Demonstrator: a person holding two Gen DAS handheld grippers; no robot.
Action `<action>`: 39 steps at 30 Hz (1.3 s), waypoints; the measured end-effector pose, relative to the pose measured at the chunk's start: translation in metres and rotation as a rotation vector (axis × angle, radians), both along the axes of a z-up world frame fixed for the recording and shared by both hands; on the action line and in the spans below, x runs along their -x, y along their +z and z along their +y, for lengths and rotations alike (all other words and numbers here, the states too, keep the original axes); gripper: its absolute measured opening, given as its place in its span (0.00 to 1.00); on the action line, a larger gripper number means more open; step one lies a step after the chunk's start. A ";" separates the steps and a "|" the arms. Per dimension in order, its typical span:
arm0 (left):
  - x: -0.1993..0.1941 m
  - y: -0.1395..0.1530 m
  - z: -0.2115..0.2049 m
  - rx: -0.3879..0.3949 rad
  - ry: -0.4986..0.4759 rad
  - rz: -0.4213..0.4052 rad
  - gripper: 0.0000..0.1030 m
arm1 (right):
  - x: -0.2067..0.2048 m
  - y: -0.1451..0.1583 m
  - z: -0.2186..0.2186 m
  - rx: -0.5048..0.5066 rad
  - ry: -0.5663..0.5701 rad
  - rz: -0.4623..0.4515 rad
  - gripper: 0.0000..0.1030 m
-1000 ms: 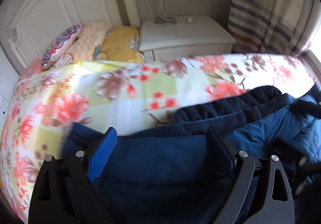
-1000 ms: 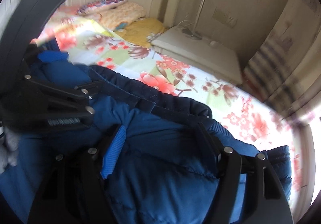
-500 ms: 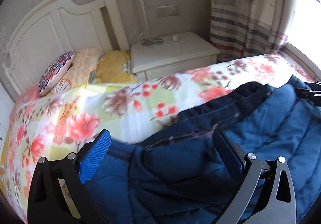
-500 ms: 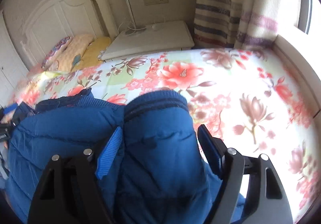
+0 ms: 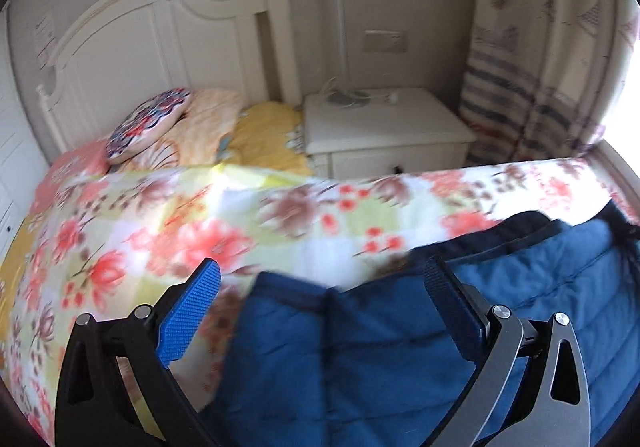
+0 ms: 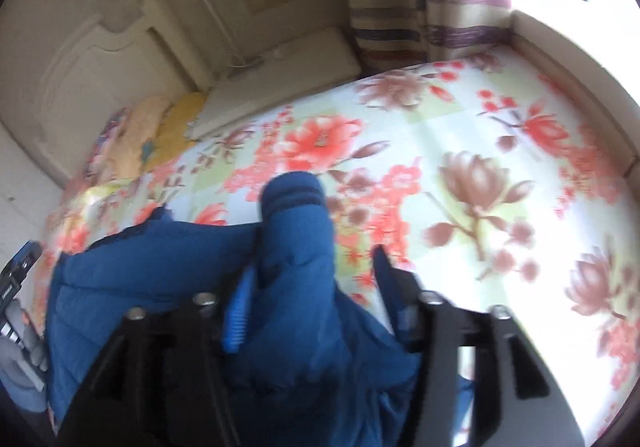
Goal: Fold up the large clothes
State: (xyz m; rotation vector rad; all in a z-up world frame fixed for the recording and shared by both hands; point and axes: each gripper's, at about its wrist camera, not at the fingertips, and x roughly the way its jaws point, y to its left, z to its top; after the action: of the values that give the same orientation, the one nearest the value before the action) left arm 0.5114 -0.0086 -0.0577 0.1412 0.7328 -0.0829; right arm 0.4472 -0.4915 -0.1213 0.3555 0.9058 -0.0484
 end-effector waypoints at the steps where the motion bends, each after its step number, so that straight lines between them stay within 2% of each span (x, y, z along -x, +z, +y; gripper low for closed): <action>1: -0.001 -0.002 0.008 -0.004 0.018 0.006 0.96 | 0.001 0.010 0.011 0.070 0.005 -0.018 0.60; 3: -0.003 -0.006 0.014 -0.002 0.034 0.020 0.96 | 0.007 0.040 0.047 0.262 0.071 -0.110 0.61; 4: -0.004 -0.008 0.015 -0.005 0.036 0.027 0.96 | 0.008 0.051 0.067 0.317 0.125 -0.146 0.62; 6: -0.011 -0.023 0.006 -0.084 0.061 0.059 0.96 | 0.004 0.063 0.106 0.365 0.241 -0.177 0.62; 8: -0.019 -0.046 0.000 -0.153 0.071 0.117 0.96 | -0.013 0.049 0.126 0.324 0.305 -0.107 0.62; 9: -0.021 -0.054 0.000 -0.153 0.076 0.138 0.96 | -0.020 0.037 0.129 0.319 0.304 -0.066 0.62; 11: -0.023 -0.055 0.007 -0.140 0.115 0.132 0.96 | -0.029 0.000 0.126 0.345 0.284 0.009 0.69; 12: -0.024 -0.056 0.010 -0.128 0.128 0.135 0.96 | -0.028 -0.006 0.115 0.270 0.262 -0.015 0.69; 14: -0.029 -0.060 0.019 -0.083 0.135 0.165 0.96 | -0.027 -0.006 0.103 0.208 0.233 -0.030 0.69; 18: -0.030 -0.062 0.030 -0.025 0.159 0.174 0.96 | -0.029 -0.008 0.103 0.197 0.236 -0.032 0.69; 23: -0.027 -0.056 0.024 -0.073 0.182 0.171 0.96 | -0.020 -0.002 0.097 0.147 0.229 -0.069 0.69; 25: -0.015 -0.042 0.019 -0.120 0.225 0.136 0.95 | -0.017 0.005 0.095 0.140 0.229 -0.061 0.70; 26: -0.005 -0.033 0.015 -0.113 0.220 0.106 0.94 | -0.011 0.013 0.097 0.167 0.212 -0.071 0.70; 28: 0.019 -0.013 0.001 -0.065 0.173 0.033 0.95 | 0.016 0.043 0.111 0.153 0.237 -0.180 0.73; 29: 0.030 -0.005 -0.007 -0.059 0.158 0.004 0.95 | 0.032 0.058 0.121 0.151 0.272 -0.247 0.80; 30: 0.039 -0.001 -0.017 -0.061 0.146 -0.016 0.95 | 0.044 0.068 0.132 0.176 0.301 -0.296 0.98; 32: 0.056 -0.003 -0.041 -0.081 0.108 -0.015 0.95 | 0.065 0.079 0.159 0.263 0.368 -0.353 0.98; 34: 0.061 -0.018 -0.065 -0.125 0.050 0.006 0.95 | 0.068 0.069 0.187 0.310 0.456 -0.283 0.98; 36: 0.059 -0.040 -0.088 -0.263 0.020 0.030 0.96 | 0.061 0.040 0.212 0.347 0.518 -0.170 0.98; 37: 0.058 -0.047 -0.091 -0.282 0.032 0.025 0.96 | 0.055 0.023 0.220 0.395 0.522 -0.107 0.98; 38: 0.055 -0.049 -0.088 -0.257 0.037 0.030 0.96 | 0.051 0.010 0.225 0.399 0.523 -0.062 0.98; 39: 0.053 -0.050 -0.084 -0.229 0.040 0.044 0.96 | 0.049 0.007 0.223 0.381 0.508 -0.068 0.98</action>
State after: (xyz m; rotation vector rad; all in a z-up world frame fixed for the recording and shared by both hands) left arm 0.4587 -0.0924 -0.1075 0.3443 0.7872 0.0364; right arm 0.3984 -0.2683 -0.1146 -0.2309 0.8761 0.2550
